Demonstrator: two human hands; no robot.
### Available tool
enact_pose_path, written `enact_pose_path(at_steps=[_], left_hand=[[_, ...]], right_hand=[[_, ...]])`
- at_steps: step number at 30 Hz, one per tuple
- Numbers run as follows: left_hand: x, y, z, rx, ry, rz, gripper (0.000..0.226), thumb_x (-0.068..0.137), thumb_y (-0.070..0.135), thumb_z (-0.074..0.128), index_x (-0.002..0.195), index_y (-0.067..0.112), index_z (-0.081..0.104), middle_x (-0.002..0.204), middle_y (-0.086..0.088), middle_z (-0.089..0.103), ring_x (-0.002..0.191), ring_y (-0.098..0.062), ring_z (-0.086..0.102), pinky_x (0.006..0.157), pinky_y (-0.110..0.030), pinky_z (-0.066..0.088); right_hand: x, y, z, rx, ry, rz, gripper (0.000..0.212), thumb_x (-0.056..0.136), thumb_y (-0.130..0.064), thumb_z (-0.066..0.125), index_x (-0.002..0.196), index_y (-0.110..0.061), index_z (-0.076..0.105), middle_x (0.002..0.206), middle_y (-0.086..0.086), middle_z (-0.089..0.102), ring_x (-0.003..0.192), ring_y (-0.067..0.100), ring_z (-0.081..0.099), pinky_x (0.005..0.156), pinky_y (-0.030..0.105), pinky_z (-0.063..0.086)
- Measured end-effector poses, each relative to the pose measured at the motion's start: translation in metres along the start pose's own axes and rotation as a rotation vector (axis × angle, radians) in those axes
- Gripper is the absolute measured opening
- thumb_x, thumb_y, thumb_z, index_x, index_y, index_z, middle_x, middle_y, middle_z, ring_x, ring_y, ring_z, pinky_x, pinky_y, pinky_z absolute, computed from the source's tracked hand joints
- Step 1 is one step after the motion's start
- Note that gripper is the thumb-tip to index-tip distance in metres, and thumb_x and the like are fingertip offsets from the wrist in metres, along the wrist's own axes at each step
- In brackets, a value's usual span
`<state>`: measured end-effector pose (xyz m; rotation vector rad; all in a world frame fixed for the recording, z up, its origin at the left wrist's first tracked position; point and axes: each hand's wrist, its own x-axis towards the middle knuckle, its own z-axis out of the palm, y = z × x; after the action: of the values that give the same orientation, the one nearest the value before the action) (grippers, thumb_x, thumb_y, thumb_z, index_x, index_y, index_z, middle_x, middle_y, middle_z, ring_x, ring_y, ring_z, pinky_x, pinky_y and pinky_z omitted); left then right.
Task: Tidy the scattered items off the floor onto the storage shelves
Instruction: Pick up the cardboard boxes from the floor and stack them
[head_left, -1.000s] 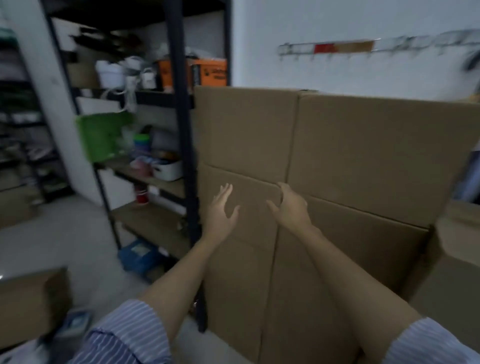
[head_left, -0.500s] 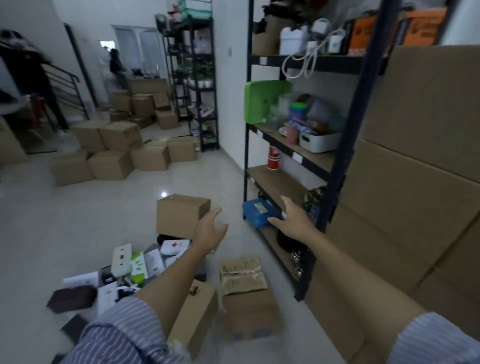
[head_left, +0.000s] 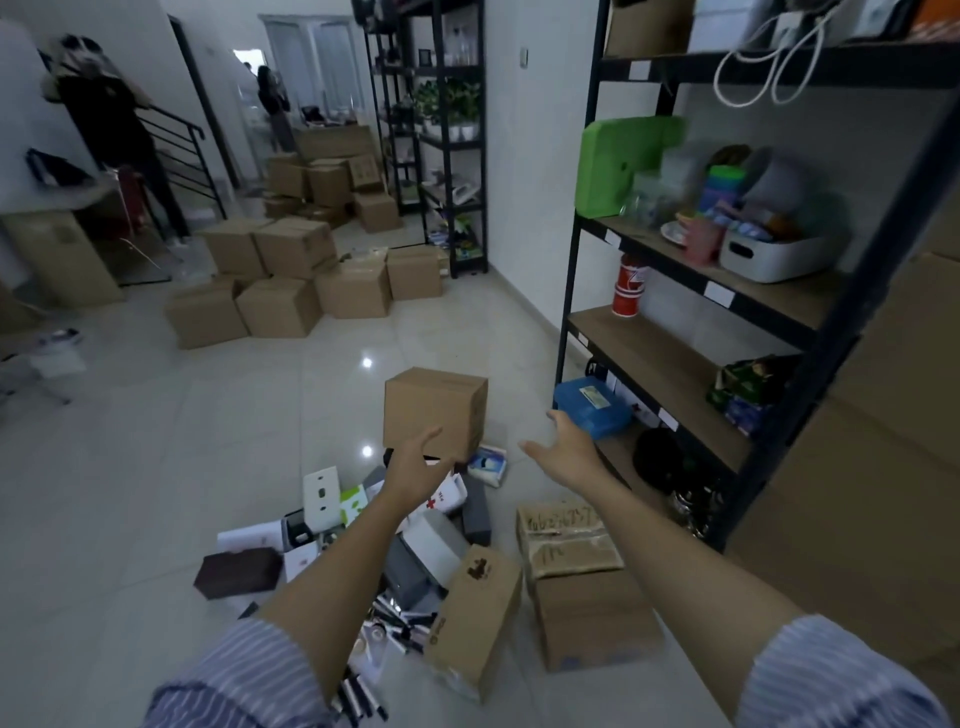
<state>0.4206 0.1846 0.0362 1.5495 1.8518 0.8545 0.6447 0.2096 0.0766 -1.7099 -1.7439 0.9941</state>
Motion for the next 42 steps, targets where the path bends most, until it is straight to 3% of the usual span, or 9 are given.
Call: enact_pose_path(at_steps=[2, 6, 9, 11, 19, 24, 29, 37, 42], left_hand=[[0.013, -0.009, 0.0, -0.045, -0.009, -0.039, 0.058, 0.092, 0.021, 0.066, 0.144, 0.008, 0.044, 0.143, -0.013, 0.049, 0.128, -0.026, 0.049, 0.103, -0.026, 0.039], [0.041, -0.023, 0.014, -0.16, -0.026, -0.116, 0.057, 0.093, 0.017, 0.065, 0.144, 0.008, 0.043, 0.138, -0.009, 0.048, 0.092, -0.009, 0.056, 0.066, 0.0, 0.041], [0.067, -0.018, 0.032, -0.221, -0.014, -0.164, 0.056, 0.092, 0.018, 0.066, 0.143, 0.006, 0.044, 0.147, -0.011, 0.044, 0.127, -0.024, 0.048, 0.101, -0.019, 0.039], [0.084, -0.013, 0.044, -0.274, -0.017, -0.193, 0.057, 0.092, 0.019, 0.066, 0.143, 0.007, 0.044, 0.146, -0.009, 0.044, 0.131, -0.026, 0.045, 0.108, -0.033, 0.038], [0.164, -0.001, 0.064, -0.377, 0.056, -0.288, 0.057, 0.094, 0.017, 0.063, 0.145, 0.003, 0.04, 0.146, -0.011, 0.046, 0.128, -0.023, 0.049, 0.089, -0.02, 0.041], [0.201, -0.004, 0.055, -0.383, 0.095, -0.319, 0.058, 0.093, 0.018, 0.064, 0.145, 0.003, 0.041, 0.146, -0.014, 0.046, 0.129, -0.026, 0.049, 0.106, -0.036, 0.042], [0.229, -0.019, 0.04, -0.424, 0.094, -0.357, 0.058, 0.093, 0.022, 0.064, 0.145, 0.008, 0.042, 0.145, -0.012, 0.047, 0.128, -0.024, 0.049, 0.097, -0.029, 0.041], [0.26, -0.048, 0.012, -0.4, 0.087, -0.388, 0.059, 0.092, 0.025, 0.065, 0.144, 0.011, 0.041, 0.142, -0.014, 0.049, 0.123, -0.027, 0.053, 0.093, -0.038, 0.05], [0.276, -0.064, 0.008, -0.408, 0.079, -0.399, 0.059, 0.091, 0.026, 0.066, 0.143, 0.01, 0.042, 0.139, -0.016, 0.051, 0.12, -0.028, 0.055, 0.103, -0.042, 0.046]], right_hand=[[0.013, -0.002, 0.009, 0.021, 0.006, 0.017, 0.069, 0.093, -0.027, 0.065, 0.15, -0.009, 0.031, 0.149, 0.011, 0.042, 0.133, 0.023, 0.044, 0.093, 0.021, 0.034], [0.045, 0.001, 0.017, 0.028, 0.01, 0.051, 0.065, 0.093, -0.027, 0.064, 0.149, -0.01, 0.034, 0.146, 0.012, 0.045, 0.13, 0.024, 0.047, 0.093, 0.024, 0.037], [0.083, 0.004, 0.018, 0.003, -0.024, 0.07, 0.064, 0.094, -0.029, 0.062, 0.148, -0.011, 0.035, 0.146, 0.011, 0.045, 0.129, 0.024, 0.048, 0.095, 0.028, 0.04], [0.109, 0.004, 0.019, -0.009, -0.057, 0.078, 0.063, 0.095, -0.03, 0.061, 0.149, -0.011, 0.034, 0.147, 0.01, 0.044, 0.129, 0.024, 0.048, 0.092, 0.026, 0.039], [0.207, 0.001, 0.021, -0.026, -0.163, 0.078, 0.063, 0.094, -0.028, 0.062, 0.148, -0.01, 0.036, 0.136, 0.014, 0.054, 0.119, 0.023, 0.054, 0.086, 0.026, 0.042], [0.253, -0.002, 0.029, -0.011, -0.186, 0.093, 0.062, 0.093, -0.028, 0.063, 0.146, -0.008, 0.038, 0.136, 0.014, 0.054, 0.119, 0.025, 0.054, 0.087, 0.025, 0.041], [0.28, -0.007, 0.042, 0.022, -0.175, 0.135, 0.059, 0.094, -0.027, 0.062, 0.144, -0.008, 0.039, 0.131, 0.014, 0.057, 0.118, 0.025, 0.056, 0.088, 0.025, 0.041], [0.307, -0.019, 0.067, 0.061, -0.121, 0.178, 0.056, 0.095, -0.026, 0.059, 0.144, -0.007, 0.041, 0.135, 0.014, 0.055, 0.119, 0.025, 0.055, 0.083, 0.021, 0.038], [0.318, -0.022, 0.085, 0.061, -0.113, 0.172, 0.051, 0.096, -0.025, 0.058, 0.141, -0.008, 0.044, 0.136, 0.013, 0.054, 0.122, 0.026, 0.053, 0.091, 0.024, 0.04]])
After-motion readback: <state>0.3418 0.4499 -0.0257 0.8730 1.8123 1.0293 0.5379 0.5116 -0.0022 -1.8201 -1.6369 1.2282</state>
